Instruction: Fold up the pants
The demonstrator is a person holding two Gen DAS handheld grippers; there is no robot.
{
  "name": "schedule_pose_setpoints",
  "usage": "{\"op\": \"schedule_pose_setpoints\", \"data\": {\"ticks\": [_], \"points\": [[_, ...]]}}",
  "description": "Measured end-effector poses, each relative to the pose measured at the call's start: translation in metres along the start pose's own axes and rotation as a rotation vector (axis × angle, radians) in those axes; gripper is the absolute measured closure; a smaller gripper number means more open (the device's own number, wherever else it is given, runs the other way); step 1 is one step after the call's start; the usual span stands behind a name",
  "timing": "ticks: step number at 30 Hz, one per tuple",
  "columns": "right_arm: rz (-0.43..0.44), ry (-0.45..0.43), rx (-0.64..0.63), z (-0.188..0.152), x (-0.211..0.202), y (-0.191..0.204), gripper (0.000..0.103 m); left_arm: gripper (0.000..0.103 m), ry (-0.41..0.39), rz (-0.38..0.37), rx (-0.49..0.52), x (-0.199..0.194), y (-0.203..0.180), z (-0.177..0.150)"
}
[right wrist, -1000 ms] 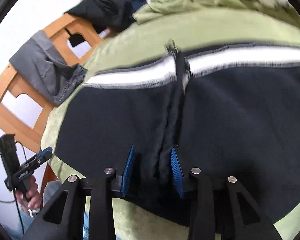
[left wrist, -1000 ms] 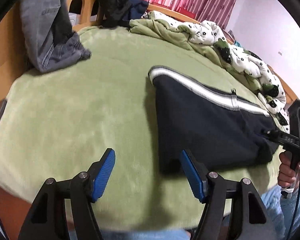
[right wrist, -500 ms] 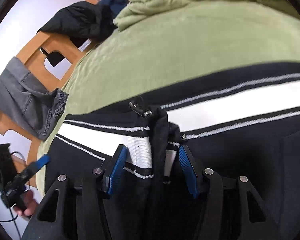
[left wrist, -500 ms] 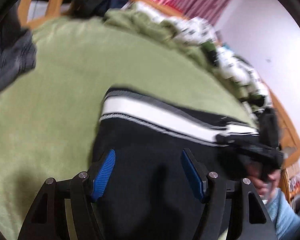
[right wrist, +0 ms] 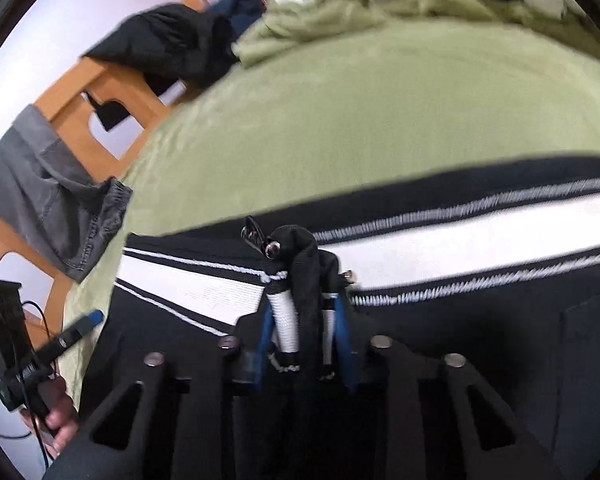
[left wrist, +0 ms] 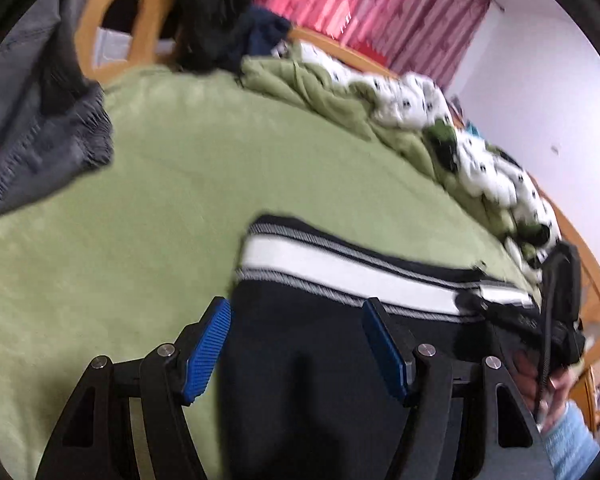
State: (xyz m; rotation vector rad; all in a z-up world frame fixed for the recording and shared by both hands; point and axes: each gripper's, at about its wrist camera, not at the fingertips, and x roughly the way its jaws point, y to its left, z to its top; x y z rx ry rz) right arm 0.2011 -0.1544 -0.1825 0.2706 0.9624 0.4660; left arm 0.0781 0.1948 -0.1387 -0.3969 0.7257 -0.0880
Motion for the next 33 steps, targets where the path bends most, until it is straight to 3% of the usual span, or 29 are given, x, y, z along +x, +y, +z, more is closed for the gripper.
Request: {"op": "schedule_pose_setpoints", "data": {"ticks": [3, 7, 12, 17, 21, 24, 29, 33], "points": [[0.022, -0.045, 0.018, 0.001, -0.009, 0.000, 0.079, 0.037, 0.093, 0.023, -0.029, 0.020, 0.007, 0.002], [-0.074, 0.013, 0.001, -0.003, 0.009, 0.000, 0.079, 0.037, 0.255, 0.040, -0.059, 0.051, 0.015, -0.009], [-0.093, 0.023, 0.002, 0.001, 0.008, 0.003, 0.079, 0.037, 0.237, 0.030, -0.041, 0.047, 0.013, -0.010], [-0.101, -0.036, -0.052, -0.001, -0.011, 0.015, 0.079, 0.037, 0.173, -0.022, -0.065, 0.030, 0.016, -0.005], [-0.138, 0.035, -0.027, -0.006, 0.001, 0.004, 0.074, 0.037, 0.140, 0.000, -0.046, 0.024, 0.014, -0.003], [-0.114, 0.040, 0.016, -0.011, -0.007, -0.002, 0.067, 0.037, 0.151, 0.011, -0.039, 0.025, 0.015, -0.006], [-0.049, 0.081, 0.109, -0.031, -0.033, -0.011, 0.065, 0.037, 0.141, 0.024, -0.040, 0.023, 0.013, -0.005], [-0.088, 0.084, 0.048, -0.057, -0.054, -0.004, 0.060, 0.037, 0.107, 0.024, -0.054, 0.011, 0.016, -0.004]]}}
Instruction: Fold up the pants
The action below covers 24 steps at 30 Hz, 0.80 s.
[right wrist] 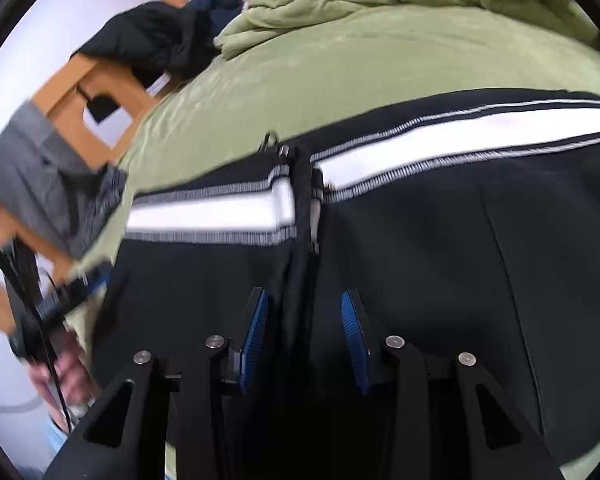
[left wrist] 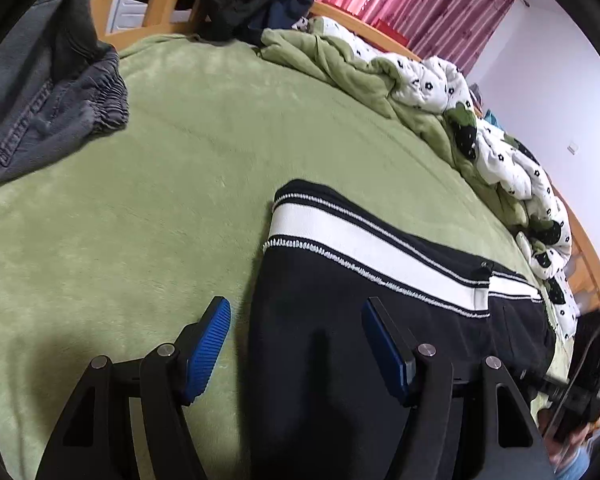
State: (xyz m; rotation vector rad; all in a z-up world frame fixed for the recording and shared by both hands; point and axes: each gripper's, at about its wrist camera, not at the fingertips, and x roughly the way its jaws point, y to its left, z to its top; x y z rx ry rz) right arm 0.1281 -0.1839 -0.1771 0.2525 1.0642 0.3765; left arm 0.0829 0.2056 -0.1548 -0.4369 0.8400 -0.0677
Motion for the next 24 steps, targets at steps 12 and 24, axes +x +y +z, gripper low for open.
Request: {"op": "schedule_pose_setpoints", "data": {"ticks": [12, 24], "points": [[-0.140, -0.028, -0.052, -0.034, -0.014, 0.014, 0.058, 0.037, -0.086, 0.043, -0.002, -0.029, 0.010, -0.019], [-0.213, -0.155, -0.035, -0.054, -0.073, 0.003, 0.056, 0.037, 0.041, -0.143, -0.184, -0.030, 0.042, -0.045]]}}
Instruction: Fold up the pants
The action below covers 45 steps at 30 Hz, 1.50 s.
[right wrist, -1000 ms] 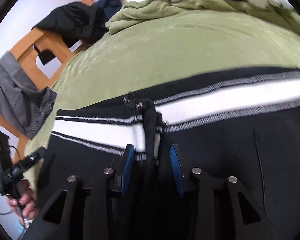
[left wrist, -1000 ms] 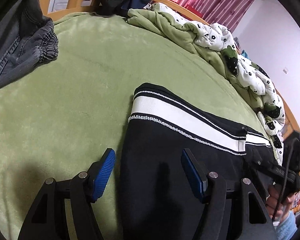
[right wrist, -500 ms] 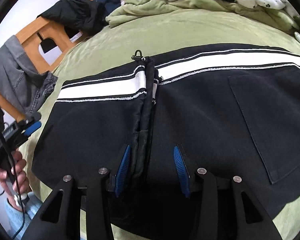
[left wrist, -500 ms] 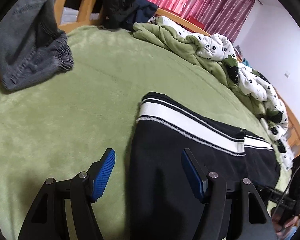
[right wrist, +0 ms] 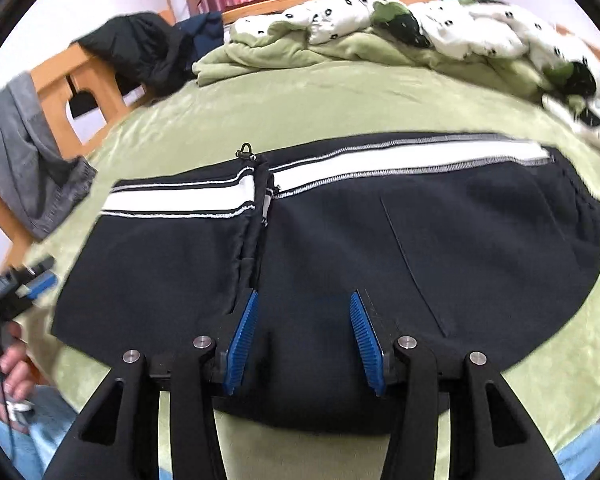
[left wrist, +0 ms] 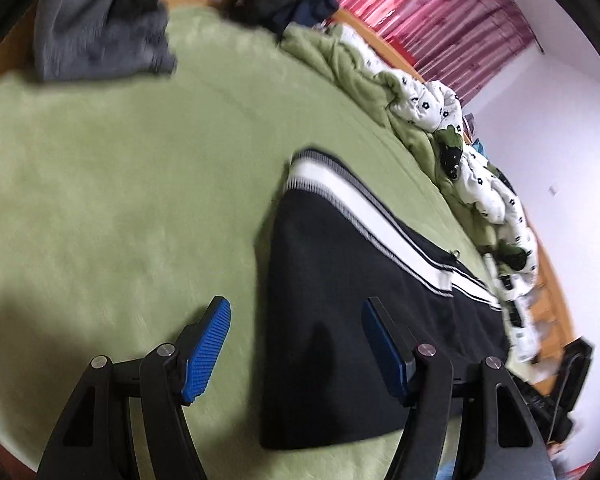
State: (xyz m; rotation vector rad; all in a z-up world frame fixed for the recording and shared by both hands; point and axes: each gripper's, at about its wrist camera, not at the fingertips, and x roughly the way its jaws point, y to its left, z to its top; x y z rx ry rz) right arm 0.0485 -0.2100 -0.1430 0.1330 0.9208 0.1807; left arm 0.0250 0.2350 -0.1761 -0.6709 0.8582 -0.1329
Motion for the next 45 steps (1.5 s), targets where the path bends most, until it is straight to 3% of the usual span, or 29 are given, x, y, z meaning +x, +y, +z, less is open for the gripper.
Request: {"op": "schedule_pose_setpoints", "data": {"ticks": [3, 8, 12, 13, 15, 17, 21, 24, 30, 37, 42, 45], "points": [[0.044, 0.043, 0.045, -0.005, -0.002, -0.010, 0.056, 0.037, 0.033, -0.050, -0.046, 0.005, 0.008, -0.015], [0.045, 0.059, 0.052, -0.014, -0.003, -0.015, 0.056, 0.037, 0.048, -0.077, -0.049, 0.006, 0.006, -0.035], [0.065, 0.068, 0.079, -0.019, -0.003, -0.022, 0.056, 0.039, 0.075, -0.118, -0.148, 0.017, 0.006, -0.036], [0.071, 0.070, 0.087, -0.020, -0.003, -0.024, 0.056, 0.042, 0.072, -0.112, -0.170, 0.018, 0.007, -0.035], [0.090, 0.074, 0.113, -0.021, -0.004, -0.029, 0.056, 0.066, 0.055, -0.058, -0.211, 0.018, 0.008, -0.034], [0.104, 0.071, 0.123, -0.021, -0.008, -0.031, 0.056, 0.073, 0.046, -0.031, -0.213, 0.015, 0.002, -0.033], [0.086, 0.026, 0.117, -0.023, -0.025, -0.043, 0.056, 0.080, -0.029, 0.045, -0.077, -0.003, -0.052, -0.025], [0.076, 0.006, 0.119, -0.026, -0.035, -0.058, 0.056, 0.082, -0.015, -0.056, -0.016, -0.010, -0.098, -0.013], [0.078, -0.032, 0.174, -0.040, -0.051, -0.102, 0.056, 0.082, -0.001, -0.162, 0.138, 0.003, -0.199, -0.015], [0.082, -0.059, 0.254, -0.060, -0.069, -0.153, 0.056, 0.082, 0.192, -0.240, 0.225, 0.092, -0.281, -0.086], [0.057, -0.040, 0.281, -0.078, -0.077, -0.176, 0.056, 0.082, 0.331, -0.221, 0.210, 0.141, -0.285, -0.120], [0.055, -0.041, 0.270, -0.082, -0.079, -0.178, 0.056, 0.080, 0.374, -0.233, 0.194, 0.142, -0.277, -0.123]]}}
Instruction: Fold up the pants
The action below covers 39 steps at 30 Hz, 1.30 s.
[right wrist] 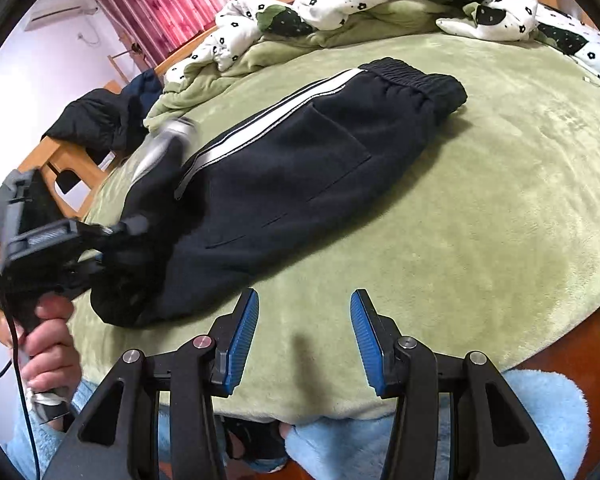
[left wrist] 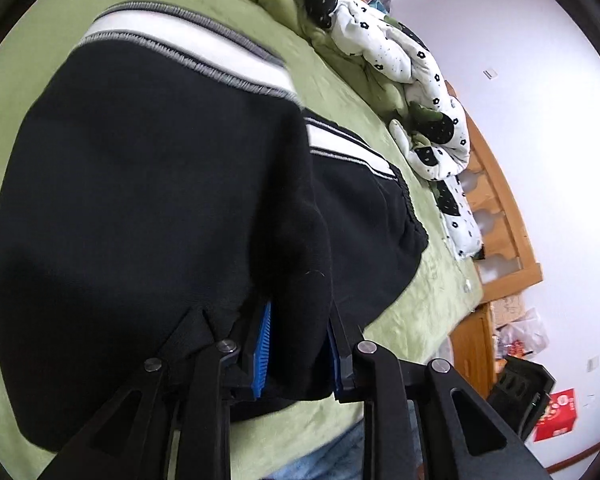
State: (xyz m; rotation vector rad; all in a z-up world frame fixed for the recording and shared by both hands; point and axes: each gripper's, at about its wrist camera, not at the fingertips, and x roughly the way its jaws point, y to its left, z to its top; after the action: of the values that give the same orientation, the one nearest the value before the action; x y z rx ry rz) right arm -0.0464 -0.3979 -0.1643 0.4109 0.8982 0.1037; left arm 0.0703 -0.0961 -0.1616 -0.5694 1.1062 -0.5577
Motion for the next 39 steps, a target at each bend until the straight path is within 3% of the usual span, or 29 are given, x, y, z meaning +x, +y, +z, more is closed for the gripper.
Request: {"op": "schedule_pose_setpoints", "data": {"ticks": [1, 3, 5, 11, 16, 18, 25, 31, 32, 33, 34, 39], "points": [[0.004, 0.002, -0.004, 0.001, 0.001, 0.001, 0.056, 0.078, -0.007, -0.006, 0.007, -0.009, 0.000, -0.003], [0.017, 0.003, -0.018, 0.002, 0.003, 0.008, 0.056, 0.054, 0.001, -0.055, 0.031, -0.024, -0.002, -0.005], [0.028, 0.002, -0.038, 0.004, 0.007, 0.017, 0.056, 0.042, 0.002, -0.117, 0.041, -0.042, -0.002, -0.008], [0.101, -0.028, -0.119, 0.019, 0.017, 0.067, 0.055, 0.042, -0.114, 0.044, 0.056, -0.091, 0.020, -0.017], [0.134, -0.049, -0.159, 0.036, 0.029, 0.099, 0.053, 0.042, -0.172, 0.306, 0.053, -0.107, 0.050, -0.023], [0.148, -0.039, -0.154, 0.041, 0.037, 0.108, 0.052, 0.042, -0.184, 0.354, 0.052, -0.117, 0.065, -0.026], [0.112, 0.036, -0.084, 0.048, 0.087, 0.115, 0.052, 0.042, -0.204, 0.380, 0.023, -0.133, 0.087, -0.028], [0.158, 0.088, -0.023, 0.040, 0.114, 0.114, 0.053, 0.042, -0.205, 0.405, 0.019, -0.131, 0.089, -0.026], [0.164, 0.087, -0.015, 0.040, 0.116, 0.114, 0.055, 0.042, -0.202, 0.409, 0.015, -0.130, 0.090, -0.026], [0.180, 0.087, -0.013, 0.040, 0.117, 0.114, 0.070, 0.042, -0.199, 0.413, 0.012, -0.128, 0.090, -0.026], [0.203, 0.094, -0.019, 0.041, 0.118, 0.115, 0.077, 0.042, -0.195, 0.417, 0.009, -0.127, 0.090, -0.026], [0.228, 0.033, -0.132, 0.049, 0.101, 0.128, 0.085, 0.042, -0.187, 0.427, 0.011, -0.121, 0.084, -0.027]]}}
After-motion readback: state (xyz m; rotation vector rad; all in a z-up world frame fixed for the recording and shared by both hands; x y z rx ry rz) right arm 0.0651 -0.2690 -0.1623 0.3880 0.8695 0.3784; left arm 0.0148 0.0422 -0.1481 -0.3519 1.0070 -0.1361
